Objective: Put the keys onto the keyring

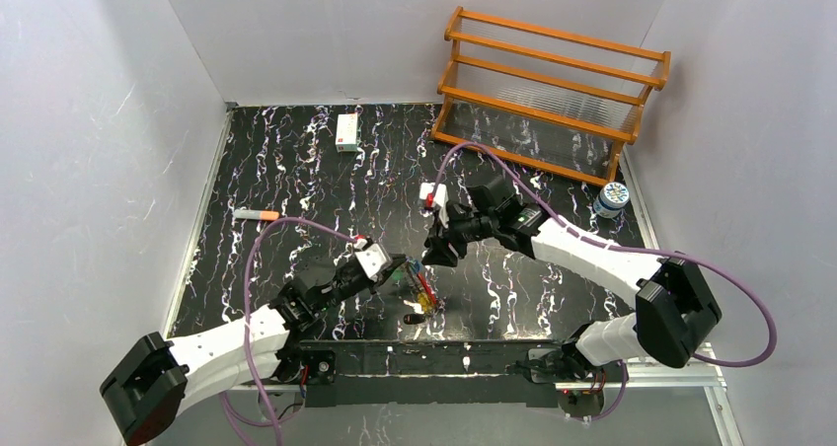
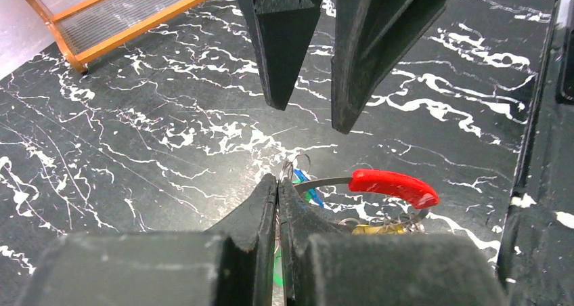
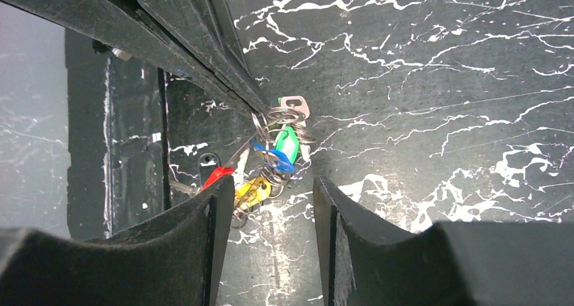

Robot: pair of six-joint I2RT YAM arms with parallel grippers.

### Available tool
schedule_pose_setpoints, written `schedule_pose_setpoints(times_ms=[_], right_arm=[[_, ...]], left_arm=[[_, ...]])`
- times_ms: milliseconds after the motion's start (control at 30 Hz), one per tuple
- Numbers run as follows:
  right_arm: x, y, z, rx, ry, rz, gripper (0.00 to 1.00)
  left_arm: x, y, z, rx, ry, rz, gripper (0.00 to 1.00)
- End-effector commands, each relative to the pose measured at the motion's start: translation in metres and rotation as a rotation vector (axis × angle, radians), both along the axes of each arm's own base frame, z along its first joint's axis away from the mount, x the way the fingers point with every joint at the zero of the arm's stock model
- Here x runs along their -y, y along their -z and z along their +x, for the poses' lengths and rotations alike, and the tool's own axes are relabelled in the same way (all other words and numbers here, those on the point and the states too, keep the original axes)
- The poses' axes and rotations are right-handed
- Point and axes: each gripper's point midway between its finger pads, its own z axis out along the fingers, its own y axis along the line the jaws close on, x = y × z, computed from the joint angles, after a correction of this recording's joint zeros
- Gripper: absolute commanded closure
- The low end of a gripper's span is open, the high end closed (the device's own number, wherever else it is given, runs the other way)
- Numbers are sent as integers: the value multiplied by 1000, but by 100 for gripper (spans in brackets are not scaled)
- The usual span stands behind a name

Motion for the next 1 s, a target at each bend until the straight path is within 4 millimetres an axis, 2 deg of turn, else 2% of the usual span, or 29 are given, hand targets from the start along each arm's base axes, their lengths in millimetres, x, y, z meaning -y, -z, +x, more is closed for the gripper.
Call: schedule_pose_setpoints(times_ms=[0, 267, 500, 800, 967], right_arm=[[-6, -33, 2, -16, -11, 164, 45], [0, -45, 5, -75, -35, 248, 47], [-3, -51, 0, -100, -71, 274, 48], [-6, -44, 1, -136, -71, 258, 48], [-7, -41, 2, -144, -70, 250, 52]], left_arm=[[4, -46, -1, 57, -10, -245, 100], [6, -61, -14, 65, 46, -385, 100], [7, -59, -14, 56, 49, -393, 100], [7, -60, -13, 60, 46, -393, 100], [7, -58, -13, 56, 45, -388, 100]])
